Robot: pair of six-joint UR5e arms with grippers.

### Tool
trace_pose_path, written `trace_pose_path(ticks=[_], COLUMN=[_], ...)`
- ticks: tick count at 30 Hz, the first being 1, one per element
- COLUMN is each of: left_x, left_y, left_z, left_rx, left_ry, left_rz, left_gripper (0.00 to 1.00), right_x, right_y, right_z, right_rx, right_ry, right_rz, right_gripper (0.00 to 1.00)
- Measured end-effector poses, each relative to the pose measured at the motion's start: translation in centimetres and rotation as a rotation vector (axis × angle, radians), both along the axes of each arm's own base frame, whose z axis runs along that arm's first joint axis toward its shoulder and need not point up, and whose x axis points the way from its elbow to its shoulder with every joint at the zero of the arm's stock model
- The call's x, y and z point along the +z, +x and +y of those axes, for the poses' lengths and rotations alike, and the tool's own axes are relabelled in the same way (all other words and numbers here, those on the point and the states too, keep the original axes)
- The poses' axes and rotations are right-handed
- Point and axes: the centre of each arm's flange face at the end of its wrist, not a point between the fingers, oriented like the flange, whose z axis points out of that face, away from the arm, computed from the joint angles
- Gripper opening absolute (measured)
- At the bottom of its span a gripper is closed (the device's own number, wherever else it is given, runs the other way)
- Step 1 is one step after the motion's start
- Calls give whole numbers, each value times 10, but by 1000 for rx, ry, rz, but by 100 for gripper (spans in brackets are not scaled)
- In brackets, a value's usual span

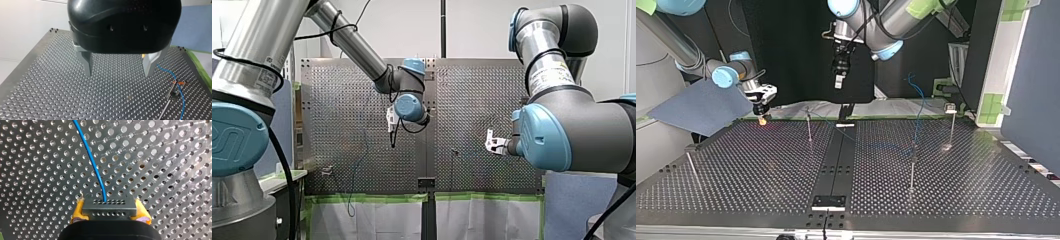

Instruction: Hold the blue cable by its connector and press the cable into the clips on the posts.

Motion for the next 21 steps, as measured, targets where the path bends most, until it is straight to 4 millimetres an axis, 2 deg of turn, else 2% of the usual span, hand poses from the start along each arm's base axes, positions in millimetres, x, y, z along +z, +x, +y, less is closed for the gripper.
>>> trace_pose_path(ticks=[21], left_x=[18], left_y=[-59], left_z=[62], left_rx=[1], left_ry=[-1], left_rz=[0], left_gripper=[100], right_x=[-1], right_y=[0], right_z=[2], right_rx=[1], right_ry=[11], right_rz=[13], right_gripper=[0])
